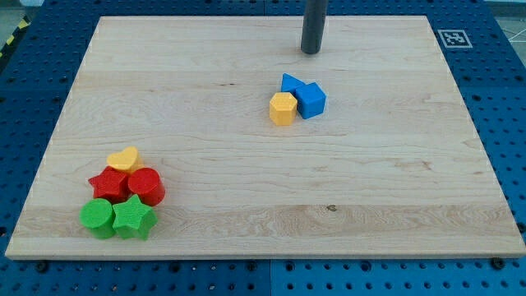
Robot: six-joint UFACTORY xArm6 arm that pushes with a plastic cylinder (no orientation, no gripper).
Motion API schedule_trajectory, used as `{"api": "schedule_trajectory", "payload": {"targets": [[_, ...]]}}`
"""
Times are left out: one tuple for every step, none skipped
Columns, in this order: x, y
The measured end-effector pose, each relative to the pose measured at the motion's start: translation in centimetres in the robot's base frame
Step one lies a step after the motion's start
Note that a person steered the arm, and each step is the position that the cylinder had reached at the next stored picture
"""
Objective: Move blue cube along with blue triangle towards top center
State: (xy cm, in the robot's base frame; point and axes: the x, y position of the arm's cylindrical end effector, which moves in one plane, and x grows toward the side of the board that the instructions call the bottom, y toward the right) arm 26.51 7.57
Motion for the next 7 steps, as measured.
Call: {"api": "schedule_trajectory", "payload": {"targets": [[-0.2,1.4],[4.9,4.1],[9.7,5.9],[12.8,10.3],[16.6,12.5],[17.4,10.1],[16.8,5.4]]}}
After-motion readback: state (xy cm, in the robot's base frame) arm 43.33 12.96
